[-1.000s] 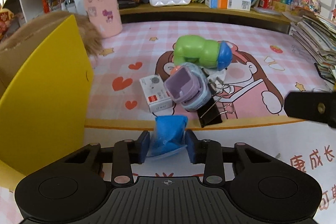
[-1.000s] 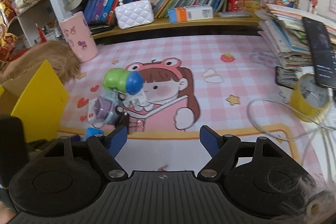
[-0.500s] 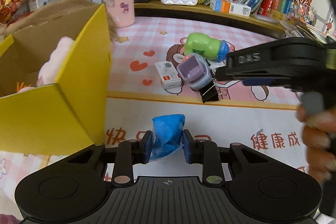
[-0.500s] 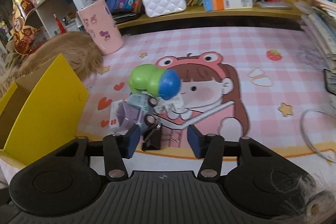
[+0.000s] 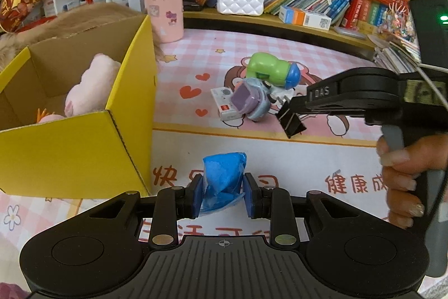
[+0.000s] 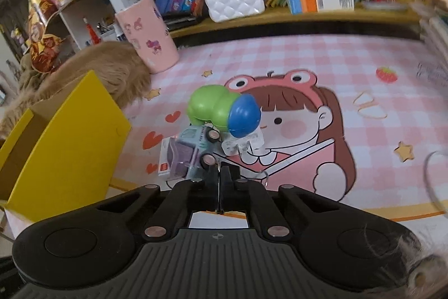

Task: Organize objects
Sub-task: 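Grasp the blue toy piece with the left tool, then carry the blue piece over the yellow box with the left tool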

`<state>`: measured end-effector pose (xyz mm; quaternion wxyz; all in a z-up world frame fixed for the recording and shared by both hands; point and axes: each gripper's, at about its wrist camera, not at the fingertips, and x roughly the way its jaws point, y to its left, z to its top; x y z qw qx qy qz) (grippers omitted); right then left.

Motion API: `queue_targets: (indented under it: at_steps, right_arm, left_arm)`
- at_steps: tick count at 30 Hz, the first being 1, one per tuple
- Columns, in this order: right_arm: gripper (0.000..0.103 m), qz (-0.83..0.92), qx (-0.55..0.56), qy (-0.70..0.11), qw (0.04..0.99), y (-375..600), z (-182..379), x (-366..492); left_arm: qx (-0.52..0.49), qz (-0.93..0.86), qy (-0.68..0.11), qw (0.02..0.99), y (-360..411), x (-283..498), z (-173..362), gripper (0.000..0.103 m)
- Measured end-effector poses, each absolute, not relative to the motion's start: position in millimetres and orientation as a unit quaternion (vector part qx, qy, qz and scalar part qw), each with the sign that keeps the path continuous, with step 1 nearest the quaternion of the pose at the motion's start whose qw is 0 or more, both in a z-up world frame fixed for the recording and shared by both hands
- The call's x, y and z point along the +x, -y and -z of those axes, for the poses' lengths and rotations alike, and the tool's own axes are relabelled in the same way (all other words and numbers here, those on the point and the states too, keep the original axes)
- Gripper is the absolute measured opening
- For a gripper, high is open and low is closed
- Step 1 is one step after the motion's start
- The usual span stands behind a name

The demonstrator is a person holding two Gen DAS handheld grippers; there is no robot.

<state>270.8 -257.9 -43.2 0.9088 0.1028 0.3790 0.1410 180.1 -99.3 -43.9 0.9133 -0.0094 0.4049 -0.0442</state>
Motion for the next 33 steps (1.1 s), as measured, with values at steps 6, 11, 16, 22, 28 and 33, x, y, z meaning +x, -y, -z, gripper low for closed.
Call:
queue_targets:
  at_steps: [6, 11, 16, 22, 28, 33]
  right_arm:
    - [0.002, -0.119, 0.065, -0.382, 0.914, 259, 33, 243]
    - [0.002, -0.103, 0.051, -0.381, 0.917, 259, 28, 217]
    - [0.002, -0.092, 0.046, -0.383, 0.918, 255, 19, 187]
    - [0.002, -0.089, 0.037, -0.385, 0.918, 238, 9, 151]
    - [0.002, -0.085, 0.03, -0.39, 0.916, 210, 6, 120]
    - [0.002, -0.087, 0.025, -0.394, 0.914, 180, 5, 95]
  left_arm:
    - [-0.021, 0.05, -0.405, 0.913, 95, 172, 45, 0.028]
    - [-0.028, 0.061, -0.401, 0.914, 91, 161, 42, 0.028]
    - [-0.039, 0.071, -0.395, 0.915, 80, 145, 37, 0.028]
    - [-0.047, 0.084, -0.389, 0.916, 62, 128, 32, 0.028]
    - [-0.051, 0.098, -0.384, 0.917, 36, 112, 28, 0.028]
    - [-0.052, 0.102, -0.38, 0.918, 8, 97, 24, 0.028]
